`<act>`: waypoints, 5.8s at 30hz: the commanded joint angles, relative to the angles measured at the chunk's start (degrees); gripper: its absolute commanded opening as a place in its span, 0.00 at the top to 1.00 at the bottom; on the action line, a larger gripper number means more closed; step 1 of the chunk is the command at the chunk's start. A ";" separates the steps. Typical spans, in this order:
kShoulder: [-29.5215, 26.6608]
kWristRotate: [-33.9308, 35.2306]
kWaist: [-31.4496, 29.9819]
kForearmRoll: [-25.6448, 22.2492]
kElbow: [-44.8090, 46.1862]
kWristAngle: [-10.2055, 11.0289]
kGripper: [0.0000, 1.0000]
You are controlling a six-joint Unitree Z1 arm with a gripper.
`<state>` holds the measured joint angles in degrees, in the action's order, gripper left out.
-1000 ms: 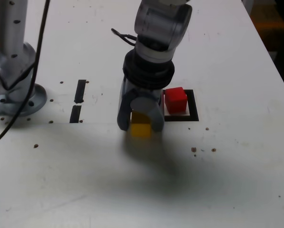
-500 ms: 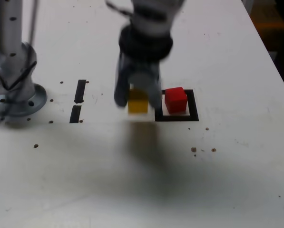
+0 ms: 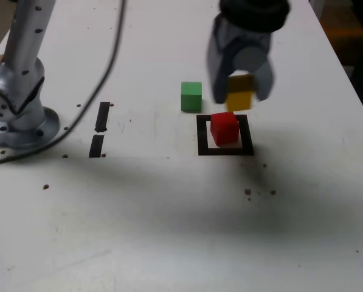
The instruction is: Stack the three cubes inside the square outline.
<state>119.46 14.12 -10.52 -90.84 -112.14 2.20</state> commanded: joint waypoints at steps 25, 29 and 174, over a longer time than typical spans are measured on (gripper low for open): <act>3.45 1.97 2.25 3.59 6.64 -0.18 0.87; 3.62 1.96 2.25 3.33 6.67 -0.18 0.87; 1.64 -7.42 1.43 -2.49 2.75 0.98 0.88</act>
<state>120.91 6.56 -9.07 -92.78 -109.47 3.04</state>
